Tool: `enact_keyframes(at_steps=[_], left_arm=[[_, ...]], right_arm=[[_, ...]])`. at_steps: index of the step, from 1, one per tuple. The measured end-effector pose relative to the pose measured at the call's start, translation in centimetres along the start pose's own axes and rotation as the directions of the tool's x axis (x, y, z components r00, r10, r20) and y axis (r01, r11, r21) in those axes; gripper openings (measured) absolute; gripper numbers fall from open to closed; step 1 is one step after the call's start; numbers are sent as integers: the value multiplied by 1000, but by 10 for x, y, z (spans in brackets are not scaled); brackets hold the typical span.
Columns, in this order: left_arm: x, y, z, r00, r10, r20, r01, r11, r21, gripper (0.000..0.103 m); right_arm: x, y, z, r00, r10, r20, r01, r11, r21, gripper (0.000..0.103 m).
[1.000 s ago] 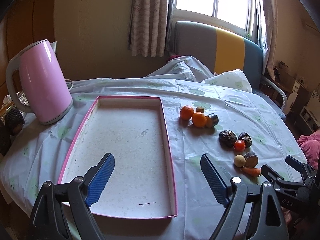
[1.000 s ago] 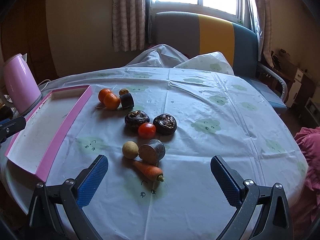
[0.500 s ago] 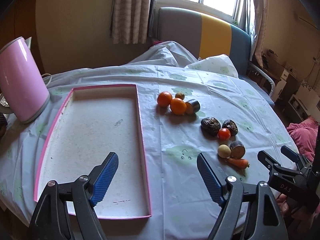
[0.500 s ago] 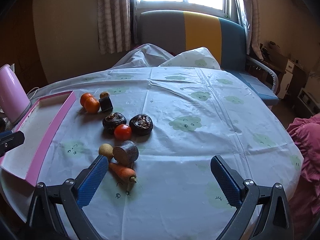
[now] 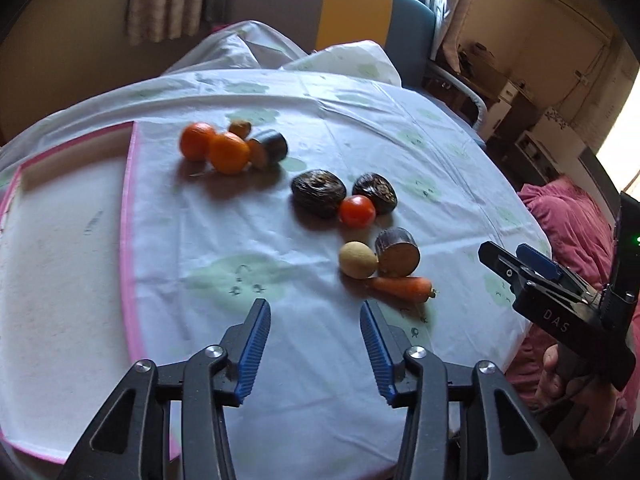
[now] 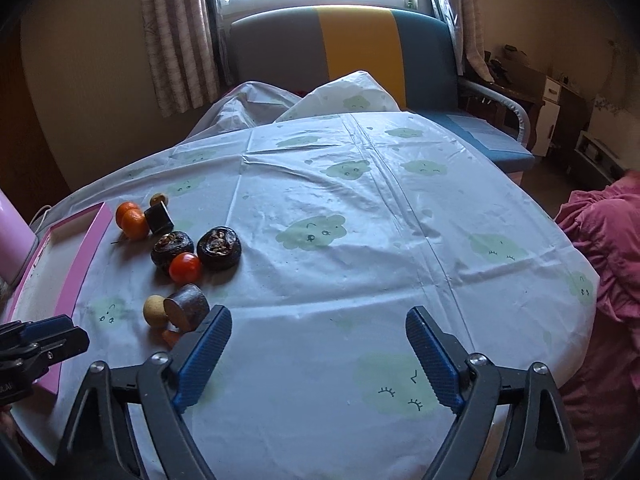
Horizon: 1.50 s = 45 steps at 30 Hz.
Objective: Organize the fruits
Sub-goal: 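Move the left tool toward the small yellow potato beside the tray, then grasp the yellow potato with the left tool while the right tool grasps the carrot, then lower the potato into the pink tray with the left tool while the right tool places the carrot there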
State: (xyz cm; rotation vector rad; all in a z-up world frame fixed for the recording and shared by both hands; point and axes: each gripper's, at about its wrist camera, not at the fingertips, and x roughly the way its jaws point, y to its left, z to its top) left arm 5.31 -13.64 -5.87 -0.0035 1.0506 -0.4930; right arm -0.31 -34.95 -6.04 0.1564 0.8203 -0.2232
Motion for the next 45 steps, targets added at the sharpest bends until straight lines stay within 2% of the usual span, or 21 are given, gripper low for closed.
enact_keyframes(at_steps=[6,11,15,17,21,24,27,32,35,36,37,38,39,43,45], left_arm=[[24,-16,12,1000,-1,-23,2,999,45,40],[41,-24,23,999,-30,-34,32,997,65,40],[55,-23,30,996,-73,-45,75,996,44,40],[56,-22,30,996,-84,-42,86,995,49,29],[50,-14,24,995,-93,-37,94,995,37,28],[41,-2,17,996,-82,-37,82,997,-6,28],[31,8,9,998,-49,-31,49,999,-19,28],[10,25,-1,1000,-25,-8,25,998,-63,28],[-10,31,-2,999,-29,41,32,997,-68,28],[-17,33,-1,998,-28,59,32,997,-70,28],[-24,37,-1,997,-23,80,29,997,-77,28],[-30,41,0,995,-15,94,23,996,-89,28],[-35,48,1,994,-2,105,13,994,-106,28],[-48,79,2,989,84,125,-61,981,-182,28],[-52,99,-1,983,143,115,-113,966,-232,28]], right_arm=[[6,-8,-4,1000,6,-18,-6,1000,17,74],[11,-7,-9,999,38,-39,-38,999,14,73],[15,-4,-12,997,61,-56,-61,998,-1,73],[16,-1,-14,995,73,-64,-74,997,-14,73],[17,7,-14,990,119,-74,-123,992,-42,63],[20,17,-14,973,205,-104,-211,976,-50,55],[21,33,-16,947,290,-135,-303,949,-86,54],[31,62,-17,920,339,-195,-370,916,-157,54],[34,79,-17,915,340,-219,-385,898,-213,54],[35,85,-17,918,328,-223,-377,896,-233,51],[36,89,-18,927,301,-222,-354,898,-261,46],[37,95,-19,941,263,-215,-319,902,-292,32],[37,95,-18,944,252,-215,-310,901,-305,30],[37,98,-20,948,225,-224,-292,894,-341,30],[36,100,-21,952,209,-224,-280,889,-362,30]])
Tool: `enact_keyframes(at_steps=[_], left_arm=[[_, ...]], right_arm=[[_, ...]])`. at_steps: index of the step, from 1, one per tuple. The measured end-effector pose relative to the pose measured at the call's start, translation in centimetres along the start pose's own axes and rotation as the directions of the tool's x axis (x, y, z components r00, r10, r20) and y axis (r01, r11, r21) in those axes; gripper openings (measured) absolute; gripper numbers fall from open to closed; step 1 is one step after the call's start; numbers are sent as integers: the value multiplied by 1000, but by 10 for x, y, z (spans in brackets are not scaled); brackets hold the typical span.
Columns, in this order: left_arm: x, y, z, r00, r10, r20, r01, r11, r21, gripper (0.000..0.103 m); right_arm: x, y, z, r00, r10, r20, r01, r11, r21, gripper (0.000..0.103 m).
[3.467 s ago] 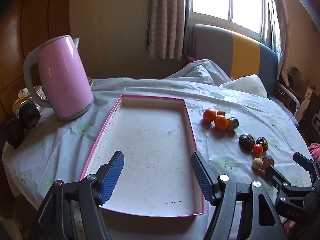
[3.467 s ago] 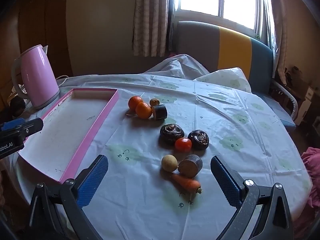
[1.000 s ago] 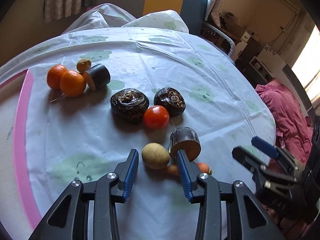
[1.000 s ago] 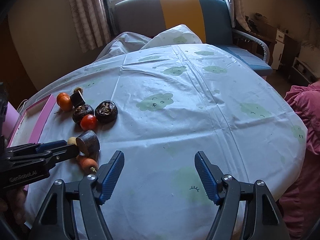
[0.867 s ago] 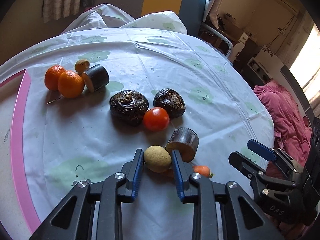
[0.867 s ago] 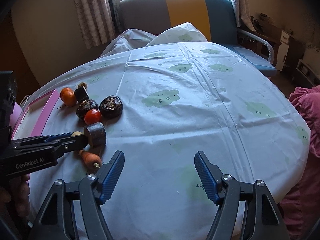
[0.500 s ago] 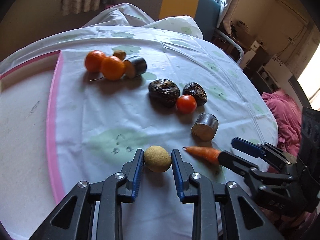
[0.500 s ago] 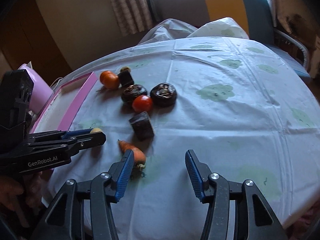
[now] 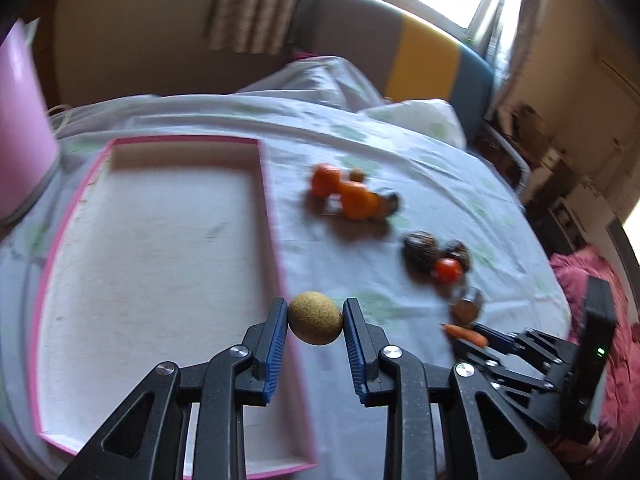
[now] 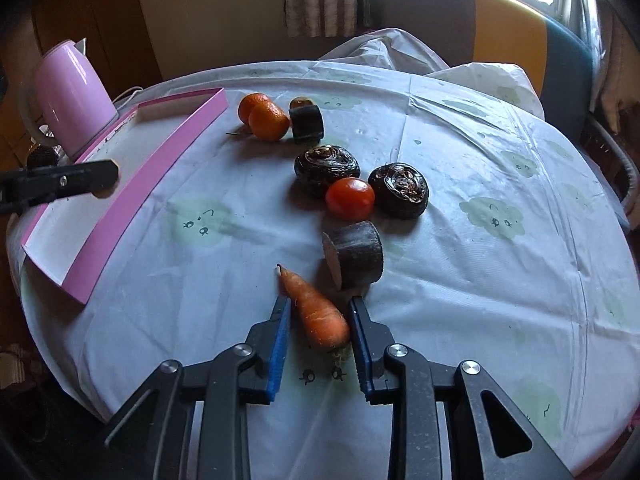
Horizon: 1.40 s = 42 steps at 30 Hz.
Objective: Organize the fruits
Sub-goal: 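Lower the potato into the pink tray with the left tool while the right tool places the carrot there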
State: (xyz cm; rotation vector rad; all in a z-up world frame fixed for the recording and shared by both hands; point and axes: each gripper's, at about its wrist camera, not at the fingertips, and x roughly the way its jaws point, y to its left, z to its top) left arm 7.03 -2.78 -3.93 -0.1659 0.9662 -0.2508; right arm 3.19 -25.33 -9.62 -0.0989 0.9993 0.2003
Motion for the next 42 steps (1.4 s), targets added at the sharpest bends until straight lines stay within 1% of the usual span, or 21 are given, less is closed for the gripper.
enact_keyframes(at_steps=[3,7,8,9,11,13,18,24,27,32,37,42], left_arm=[[-1,26,2,996,86,8,-85,995,-51,28],[-3,55,2,983,183,5,-181,978,-105,29],[-5,60,1,979,203,7,-201,973,-117,31],[-6,64,0,977,215,8,-213,969,-124,32],[-9,73,-2,974,225,7,-222,965,-141,37],[-12,74,-6,971,240,8,-237,961,-140,38],[-24,71,-17,969,244,25,-238,961,-144,38],[-34,65,-21,968,245,51,-237,964,-122,38],[-40,65,-23,967,250,58,-241,962,-124,38],[-44,71,-27,965,257,56,-248,959,-137,38],[-46,79,-31,965,256,50,-246,957,-157,38],[-48,88,-34,967,250,43,-238,953,-188,38]], right_arm=[[1,4,2,1000,-23,-12,22,1000,-19,30],[0,9,1,999,-53,-3,53,998,-39,29],[-1,11,0,998,-56,2,56,997,-45,28],[-1,12,0,998,-55,5,55,997,-48,23],[-1,16,-1,997,-76,10,76,996,-54,23],[-3,16,0,997,-74,9,75,996,-41,23],[-5,27,0,1000,-12,0,12,1000,-28,23],[-8,46,10,995,98,10,-98,995,7,23],[-10,59,21,987,162,22,-162,987,15,23],[-11,91,39,968,247,31,-247,969,-21,23],[-11,121,54,950,311,26,-309,949,-58,23],[-6,145,74,938,345,29,-343,938,-59,23]])
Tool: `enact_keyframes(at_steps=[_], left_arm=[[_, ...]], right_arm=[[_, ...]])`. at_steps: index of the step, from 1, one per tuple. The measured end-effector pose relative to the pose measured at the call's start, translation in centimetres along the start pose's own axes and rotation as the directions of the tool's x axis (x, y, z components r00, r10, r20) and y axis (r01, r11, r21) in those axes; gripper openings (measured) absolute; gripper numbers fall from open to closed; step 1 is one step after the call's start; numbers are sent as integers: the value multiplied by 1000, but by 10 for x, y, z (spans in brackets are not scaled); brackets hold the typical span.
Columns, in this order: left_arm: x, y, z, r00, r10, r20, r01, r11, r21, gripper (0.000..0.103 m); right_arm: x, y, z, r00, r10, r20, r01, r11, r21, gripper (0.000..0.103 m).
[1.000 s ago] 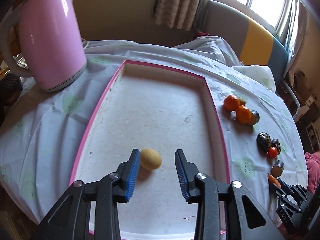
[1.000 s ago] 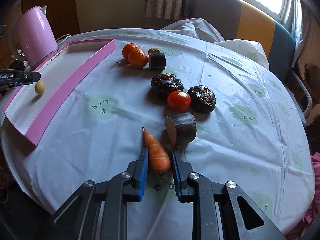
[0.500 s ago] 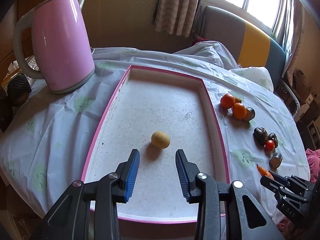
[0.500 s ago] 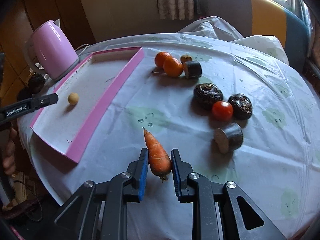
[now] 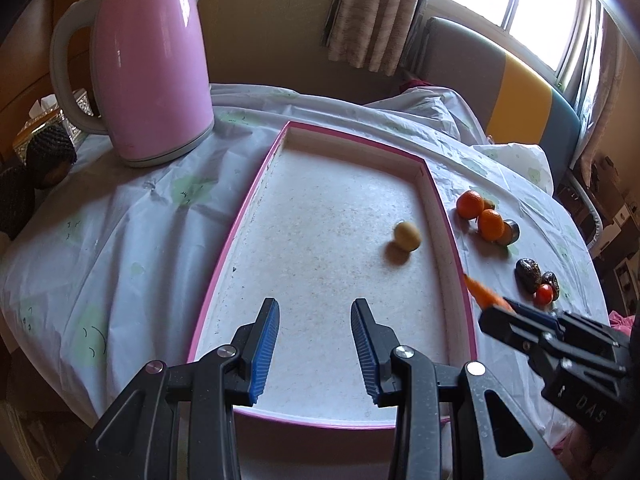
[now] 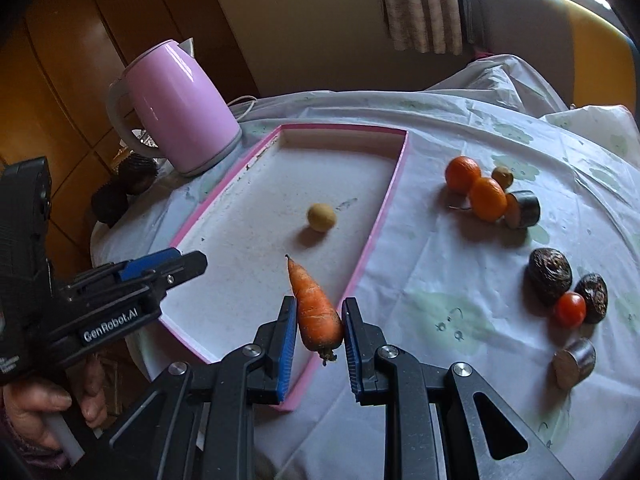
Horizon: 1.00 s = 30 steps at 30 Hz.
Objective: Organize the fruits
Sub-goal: 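Lower the potato into the pink tray with the left tool while the right tool places the carrot there, then reach the left tool to the dark cylindrical root slice and grasp it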
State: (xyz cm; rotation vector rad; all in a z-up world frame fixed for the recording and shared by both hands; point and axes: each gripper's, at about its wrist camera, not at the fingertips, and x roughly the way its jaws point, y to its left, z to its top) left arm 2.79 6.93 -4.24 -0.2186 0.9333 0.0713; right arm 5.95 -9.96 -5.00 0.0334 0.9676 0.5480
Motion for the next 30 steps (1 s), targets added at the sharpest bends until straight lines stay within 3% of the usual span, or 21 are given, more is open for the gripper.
enact_keyframes(at_steps=[3,6,11,15,24,30], left_arm=[[1,6,0,1000,-1,-9,1,1000,-21,38],[-1,9,-1,1000,2,-8,-2,1000,-19,38],[-3,8,-1,1000,-4,4,4,1000,-13,38],[-3,2,-2,1000,-10,-3,10,1000,5,38],[-5,-14,-6,1000,-12,-6,13,999,48,38],[-5,-27,-8,1000,-22,-15,23,996,81,38]], right_arm=[[6,8,14,999,48,25,-49,998,28,26],[9,16,21,998,47,37,-49,998,31,46],[8,16,10,1000,7,29,-7,1000,15,47],[-1,1,-3,998,-52,36,50,998,46,57],[-18,-24,-20,984,-166,60,159,982,101,58],[-31,-39,-28,977,-198,79,185,972,146,63]])
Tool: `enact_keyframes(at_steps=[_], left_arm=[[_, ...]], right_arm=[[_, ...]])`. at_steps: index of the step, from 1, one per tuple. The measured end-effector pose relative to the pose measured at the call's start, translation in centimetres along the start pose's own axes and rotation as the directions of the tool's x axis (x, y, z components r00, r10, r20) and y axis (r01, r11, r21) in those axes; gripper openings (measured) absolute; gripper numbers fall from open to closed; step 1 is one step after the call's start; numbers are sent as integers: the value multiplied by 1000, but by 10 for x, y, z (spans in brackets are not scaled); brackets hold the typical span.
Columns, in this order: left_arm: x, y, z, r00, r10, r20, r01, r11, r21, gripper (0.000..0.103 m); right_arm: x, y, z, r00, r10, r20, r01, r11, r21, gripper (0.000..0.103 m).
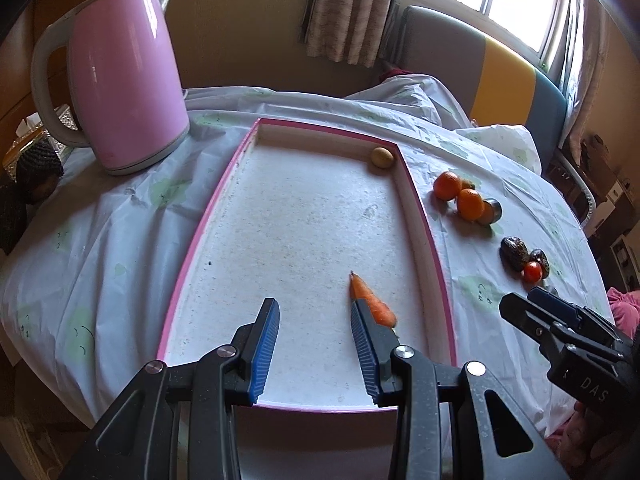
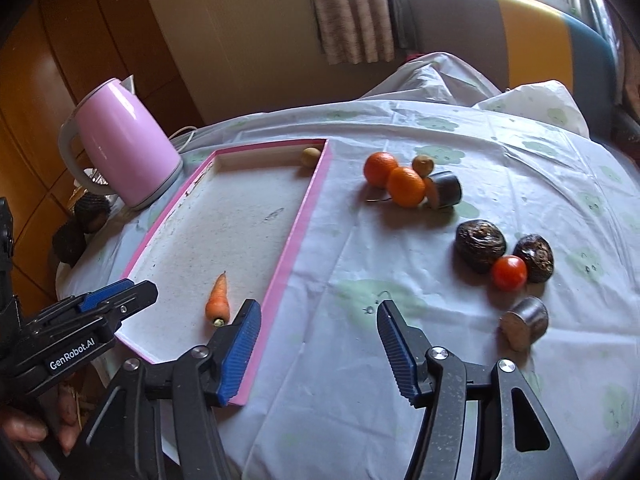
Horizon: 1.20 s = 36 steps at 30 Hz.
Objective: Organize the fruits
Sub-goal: 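Reach the left tool to the dark cylindrical root slice and grasp it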
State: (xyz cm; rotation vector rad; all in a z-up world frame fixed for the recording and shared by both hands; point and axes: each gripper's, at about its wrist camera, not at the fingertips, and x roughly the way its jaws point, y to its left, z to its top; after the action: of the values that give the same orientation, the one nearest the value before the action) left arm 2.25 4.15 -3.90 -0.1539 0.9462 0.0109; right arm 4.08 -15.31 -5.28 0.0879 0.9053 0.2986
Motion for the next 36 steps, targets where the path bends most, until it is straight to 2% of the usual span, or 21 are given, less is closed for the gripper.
enact_keyframes(at_steps=[3,11,20,23,28,33,36], left_arm=[[0,-7,-1,1000,-1,-2,1,1000,23,38],[-3,-32,-4,998,-61,-3,61,992,112,38],[4,-72,-6,990,-137,-45,143,967,209,38],[9,-91,-6,978,-189,-88,205,948,242,38],[22,-131,-10,943,-283,-175,324,902,287,38],[33,-178,-12,911,-352,-215,408,845,345,56],[41,-206,-13,906,-361,-222,422,814,399,58]], right_arm=[[-4,-10,-2,1000,-23,10,22,999,27,64],[-18,-56,-11,995,-99,24,95,987,133,67],[-42,-128,-30,972,-236,16,220,929,298,71],[-50,-148,-35,960,-281,13,260,902,344,71],[-59,-173,-40,949,-315,6,286,870,402,73],[-62,-181,-43,948,-319,2,289,862,416,74],[-63,-185,-45,947,-321,2,290,861,418,74]])
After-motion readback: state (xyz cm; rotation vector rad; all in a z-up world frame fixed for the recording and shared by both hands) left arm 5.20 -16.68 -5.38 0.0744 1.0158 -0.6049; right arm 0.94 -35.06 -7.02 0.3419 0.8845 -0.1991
